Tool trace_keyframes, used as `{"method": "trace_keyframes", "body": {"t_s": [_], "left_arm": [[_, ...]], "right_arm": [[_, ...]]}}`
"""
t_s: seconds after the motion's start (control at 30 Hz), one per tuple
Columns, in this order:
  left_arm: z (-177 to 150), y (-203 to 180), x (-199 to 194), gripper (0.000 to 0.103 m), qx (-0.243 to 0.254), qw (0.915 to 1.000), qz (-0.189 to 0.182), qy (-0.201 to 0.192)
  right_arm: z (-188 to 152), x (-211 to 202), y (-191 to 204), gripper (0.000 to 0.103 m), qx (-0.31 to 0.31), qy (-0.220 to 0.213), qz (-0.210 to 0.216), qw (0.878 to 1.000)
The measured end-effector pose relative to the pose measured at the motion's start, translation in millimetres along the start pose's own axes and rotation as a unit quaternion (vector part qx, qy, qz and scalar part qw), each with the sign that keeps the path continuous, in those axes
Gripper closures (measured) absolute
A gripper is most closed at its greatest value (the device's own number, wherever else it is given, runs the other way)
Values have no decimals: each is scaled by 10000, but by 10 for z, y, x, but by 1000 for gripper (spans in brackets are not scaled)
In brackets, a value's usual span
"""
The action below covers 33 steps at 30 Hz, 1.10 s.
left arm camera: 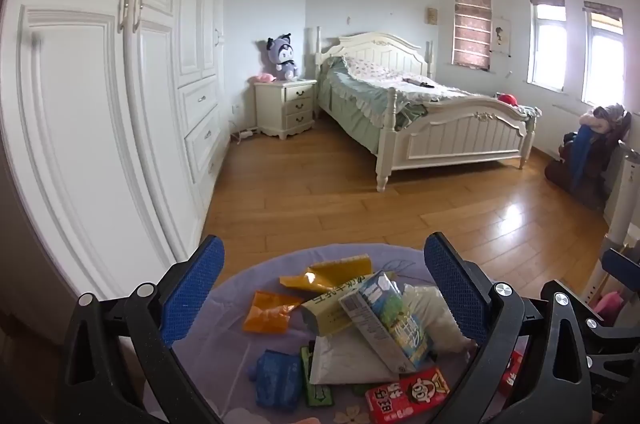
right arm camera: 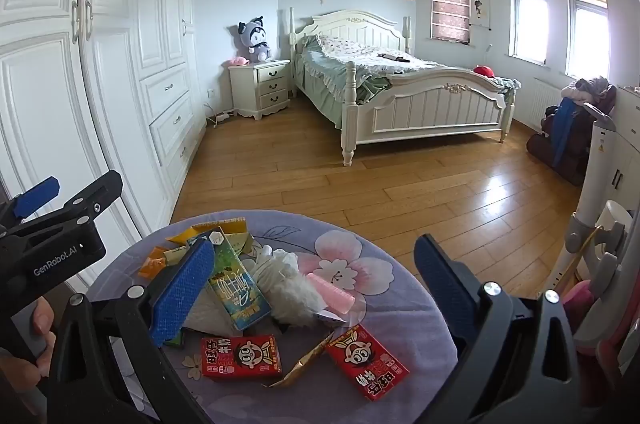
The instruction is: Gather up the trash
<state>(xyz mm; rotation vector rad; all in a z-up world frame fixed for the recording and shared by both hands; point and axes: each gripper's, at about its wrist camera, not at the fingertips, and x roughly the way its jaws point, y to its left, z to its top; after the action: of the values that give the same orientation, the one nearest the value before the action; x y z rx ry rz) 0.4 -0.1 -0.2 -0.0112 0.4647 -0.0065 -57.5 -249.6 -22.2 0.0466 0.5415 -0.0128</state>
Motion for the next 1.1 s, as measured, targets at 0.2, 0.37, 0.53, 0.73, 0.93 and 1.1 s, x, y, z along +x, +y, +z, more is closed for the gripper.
{"method": "trace_keyframes", "body": {"t_s": [0.2,0.37,0.53,0.73,0.93,1.1], "left_arm": [[5,4,20,5,-31,10000,-2,29],[-32,15,64,5,-32,10000,-61,4],[6,8,17,5,1,10000,-62,-30],[12,8,12,5,17,10000,-66,-27],[15,6,20,5,18,9999,-131,51],[8,-3,57,5,5,9997,-198,134]], "right_arm": [[1,0,-1,4,-13,2,-8,10000],[0,0,-1,4,-22,-2,-19,10000],[-2,1,-2,4,-21,1,-10,10000],[-17,40,-19,4,-15,44,-23,10000],[-33,52,-41,4,41,78,-39,10000],[-46,59,-51,4,40,83,-34,10000]]}}
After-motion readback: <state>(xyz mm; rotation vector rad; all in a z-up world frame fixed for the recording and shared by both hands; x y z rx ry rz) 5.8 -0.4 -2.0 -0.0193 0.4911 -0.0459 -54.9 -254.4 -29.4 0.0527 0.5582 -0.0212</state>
